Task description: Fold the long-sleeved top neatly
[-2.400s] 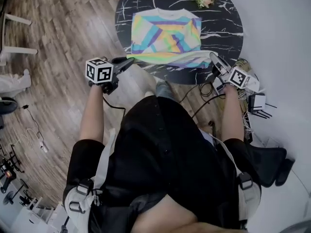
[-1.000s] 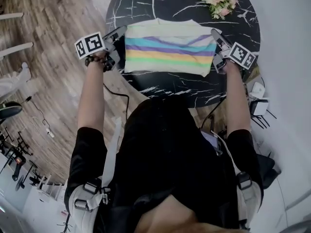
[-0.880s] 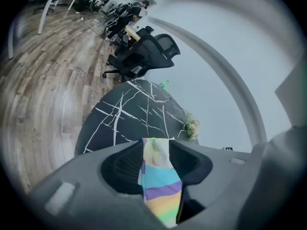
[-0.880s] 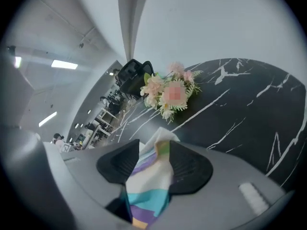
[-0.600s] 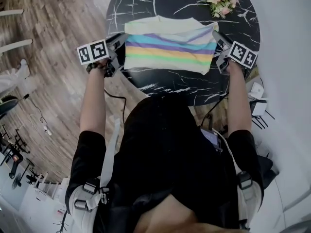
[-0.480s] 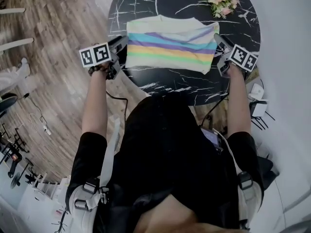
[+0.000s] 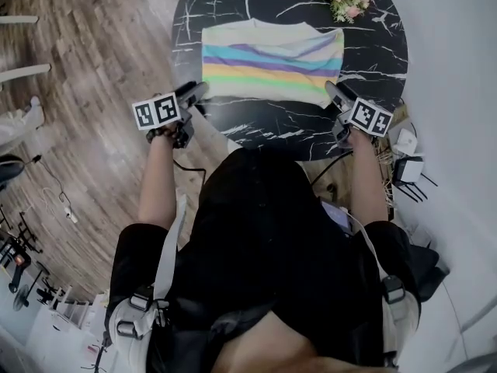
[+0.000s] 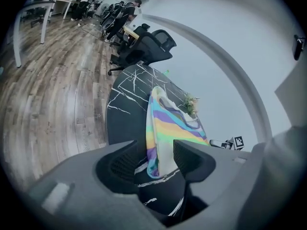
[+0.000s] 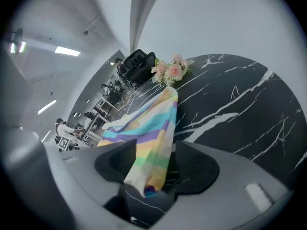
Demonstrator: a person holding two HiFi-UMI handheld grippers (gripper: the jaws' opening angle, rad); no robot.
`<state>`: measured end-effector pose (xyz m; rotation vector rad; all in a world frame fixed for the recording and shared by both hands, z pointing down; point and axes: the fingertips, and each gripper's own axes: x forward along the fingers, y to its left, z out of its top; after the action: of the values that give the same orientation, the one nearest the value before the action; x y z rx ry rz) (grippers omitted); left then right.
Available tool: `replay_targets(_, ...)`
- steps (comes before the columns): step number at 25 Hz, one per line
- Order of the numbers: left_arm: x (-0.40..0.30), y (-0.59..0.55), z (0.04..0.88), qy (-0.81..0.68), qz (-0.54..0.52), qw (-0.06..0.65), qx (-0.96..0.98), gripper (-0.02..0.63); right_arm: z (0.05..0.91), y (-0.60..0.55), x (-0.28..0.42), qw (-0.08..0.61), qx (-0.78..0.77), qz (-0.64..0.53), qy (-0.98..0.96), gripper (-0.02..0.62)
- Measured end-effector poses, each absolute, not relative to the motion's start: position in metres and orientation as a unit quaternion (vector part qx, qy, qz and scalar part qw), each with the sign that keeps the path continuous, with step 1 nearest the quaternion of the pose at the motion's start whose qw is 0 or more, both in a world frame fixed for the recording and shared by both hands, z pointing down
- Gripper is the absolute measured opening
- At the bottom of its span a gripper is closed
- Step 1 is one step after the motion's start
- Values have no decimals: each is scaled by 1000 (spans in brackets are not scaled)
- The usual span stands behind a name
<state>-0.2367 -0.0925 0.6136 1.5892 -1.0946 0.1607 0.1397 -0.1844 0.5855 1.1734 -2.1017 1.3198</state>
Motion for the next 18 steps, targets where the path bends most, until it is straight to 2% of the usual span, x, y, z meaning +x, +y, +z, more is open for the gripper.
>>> replay_targets(4,-226,-79,611,-470,47,563,678,241,591,-154,133,219,426,453,-752,238)
replay_targets(8,-209,-72,620,-465,53,566,679,239,598,-134,131,197,432,473,-742,223)
replay_targets(9,-208,-71,623,-468,56,565,677,226,600,-132,131,186,433,480,-740,203)
replay_targets(11,-210,-71,626,-480,47,565,669,128,601,-130,132,167,433,491,-738,171)
replay_targets(13,-213,-70,625,-483,25,567,667,77,598,-128,134,157,427,494,-741,143)
replay_targets(16,-216,-65,618,-468,18,562,681,54,588,-120,139,154,409,491,-753,77)
replay_targets(18,-216,-59,615,-454,28,555,696,49,583,-113,145,159,397,487,-761,56)
